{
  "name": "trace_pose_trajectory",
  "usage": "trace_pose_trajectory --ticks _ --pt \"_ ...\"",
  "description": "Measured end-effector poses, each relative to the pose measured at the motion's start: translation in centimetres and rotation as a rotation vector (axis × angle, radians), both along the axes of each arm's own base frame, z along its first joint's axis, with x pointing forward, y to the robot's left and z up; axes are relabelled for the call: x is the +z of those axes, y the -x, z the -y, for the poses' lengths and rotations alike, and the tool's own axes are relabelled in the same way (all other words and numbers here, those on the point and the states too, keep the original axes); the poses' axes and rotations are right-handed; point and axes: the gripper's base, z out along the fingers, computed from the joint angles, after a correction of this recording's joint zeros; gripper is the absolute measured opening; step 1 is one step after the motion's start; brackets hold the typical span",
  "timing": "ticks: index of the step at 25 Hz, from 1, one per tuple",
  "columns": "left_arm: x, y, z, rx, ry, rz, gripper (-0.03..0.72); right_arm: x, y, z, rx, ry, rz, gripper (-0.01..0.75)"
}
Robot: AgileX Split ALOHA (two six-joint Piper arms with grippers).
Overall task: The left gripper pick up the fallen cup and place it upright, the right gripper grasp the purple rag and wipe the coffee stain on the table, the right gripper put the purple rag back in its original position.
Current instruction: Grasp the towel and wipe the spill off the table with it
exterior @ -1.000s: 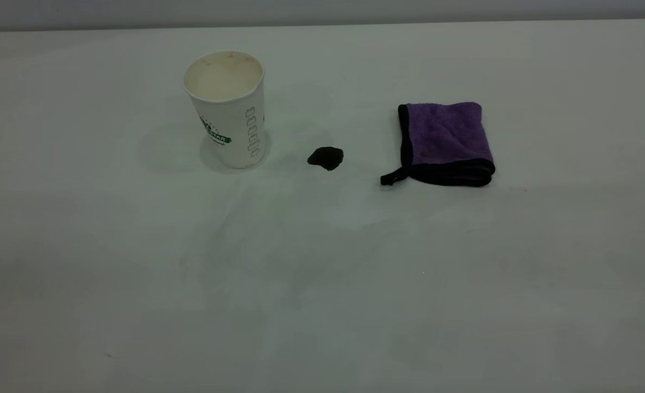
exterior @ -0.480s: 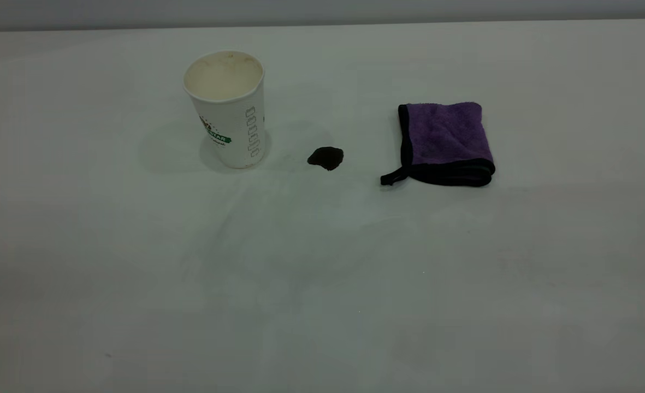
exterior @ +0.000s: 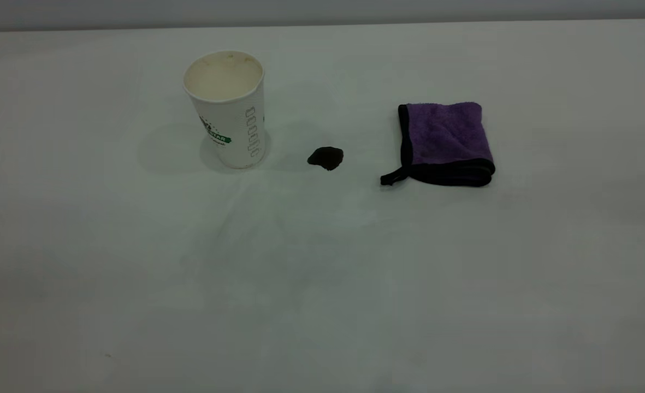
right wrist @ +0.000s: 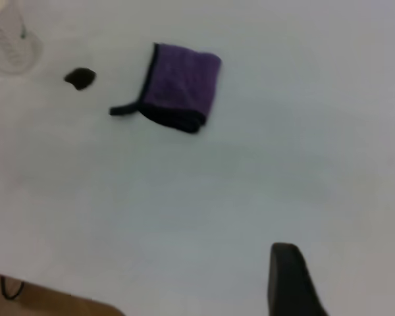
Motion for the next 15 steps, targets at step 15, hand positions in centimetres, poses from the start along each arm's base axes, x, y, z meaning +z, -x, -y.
trace_pose_trajectory --ticks 15 --pt "0.0 0.0 0.0 0.0 0.0 -0.001 0.496 -5.4 -19.9 -4.6 0.272 -0.058 -0.293 0.509"
